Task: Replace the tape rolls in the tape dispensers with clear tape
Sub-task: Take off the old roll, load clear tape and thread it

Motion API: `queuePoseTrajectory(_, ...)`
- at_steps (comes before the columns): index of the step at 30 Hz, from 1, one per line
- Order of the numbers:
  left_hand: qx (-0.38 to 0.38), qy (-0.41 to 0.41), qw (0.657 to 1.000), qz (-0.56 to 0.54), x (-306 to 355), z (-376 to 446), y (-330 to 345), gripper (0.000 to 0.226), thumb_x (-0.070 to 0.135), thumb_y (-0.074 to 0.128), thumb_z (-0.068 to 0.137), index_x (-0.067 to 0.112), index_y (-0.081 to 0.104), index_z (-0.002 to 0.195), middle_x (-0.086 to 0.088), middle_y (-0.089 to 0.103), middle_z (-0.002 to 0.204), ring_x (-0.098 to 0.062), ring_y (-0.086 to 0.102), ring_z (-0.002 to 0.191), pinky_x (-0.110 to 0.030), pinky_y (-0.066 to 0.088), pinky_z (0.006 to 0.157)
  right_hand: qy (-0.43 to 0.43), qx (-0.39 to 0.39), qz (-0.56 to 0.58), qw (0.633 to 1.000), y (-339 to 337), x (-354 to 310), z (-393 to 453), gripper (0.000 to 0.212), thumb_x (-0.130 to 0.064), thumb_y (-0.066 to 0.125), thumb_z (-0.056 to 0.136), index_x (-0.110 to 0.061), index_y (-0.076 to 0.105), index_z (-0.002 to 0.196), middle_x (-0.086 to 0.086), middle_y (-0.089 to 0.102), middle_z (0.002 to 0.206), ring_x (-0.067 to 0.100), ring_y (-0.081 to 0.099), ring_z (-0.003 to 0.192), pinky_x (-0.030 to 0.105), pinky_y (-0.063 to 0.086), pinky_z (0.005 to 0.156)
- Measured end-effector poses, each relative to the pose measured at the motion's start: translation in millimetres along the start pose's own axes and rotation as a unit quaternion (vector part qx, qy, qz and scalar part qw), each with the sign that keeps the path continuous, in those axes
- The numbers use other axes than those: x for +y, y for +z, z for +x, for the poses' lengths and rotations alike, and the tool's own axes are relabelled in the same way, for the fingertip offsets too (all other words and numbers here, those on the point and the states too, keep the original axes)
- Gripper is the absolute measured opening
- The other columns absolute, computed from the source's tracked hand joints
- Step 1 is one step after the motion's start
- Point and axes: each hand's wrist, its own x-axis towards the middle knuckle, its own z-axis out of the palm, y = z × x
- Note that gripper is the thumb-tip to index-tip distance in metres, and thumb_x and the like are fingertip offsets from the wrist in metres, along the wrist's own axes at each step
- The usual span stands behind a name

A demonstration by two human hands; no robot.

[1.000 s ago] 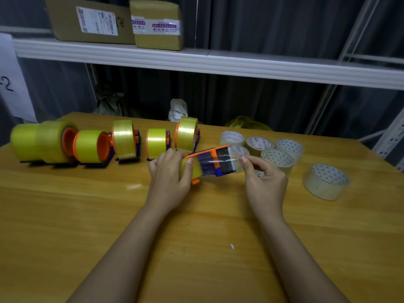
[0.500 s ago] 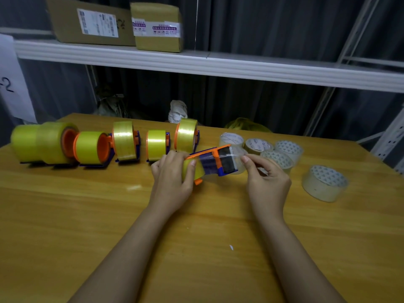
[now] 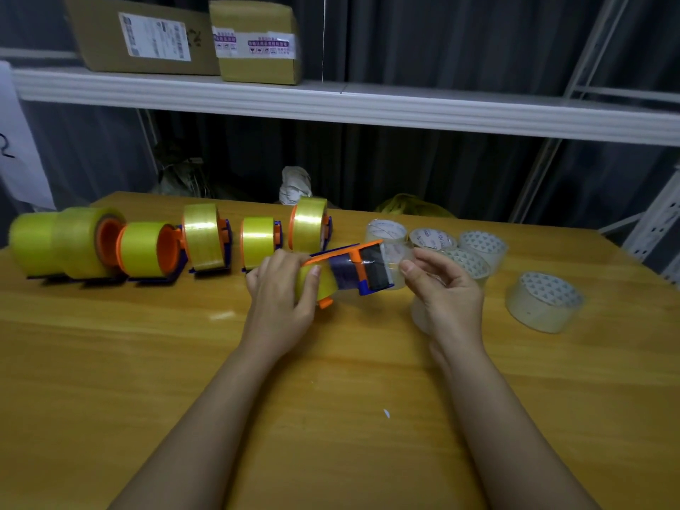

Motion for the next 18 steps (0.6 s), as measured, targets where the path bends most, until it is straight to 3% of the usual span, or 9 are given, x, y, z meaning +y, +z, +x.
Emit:
queuePoseTrajectory(11,-0.008,-0.014,0.999,-0.043,-3.6,-0.4,-1.9,0.040,0.044,0.036,0.092,0.014,0.060,0.103,0.008,0.049,0.091,-0.007,0.044,0.091,-0.035,0.031,0.088,0.009,-0.021,-0.013,1.000,-2.8,1.1,1.2,0.012,-0.003,0.074,0.077,-0.013,0.070,0.083,0.002,0.073,0.077,0.014,0.069,0.076,0.021,0.056,0.068)
queuePoseTrajectory(18,-0.012,-0.013,0.998,-0.058,-4.4,-0.7,-0.7,0.038,0.043,0.037,0.092,0.014,0.060,0.102,0.010,0.048,0.090,-0.003,0.043,0.090,-0.037,0.034,0.087,0.038,-0.033,0.001,0.999,-2.4,3.9,1.9,0.010,-0.003,0.072,0.079,-0.013,0.073,0.082,0.001,0.074,0.076,0.011,0.070,0.075,0.018,0.055,0.065)
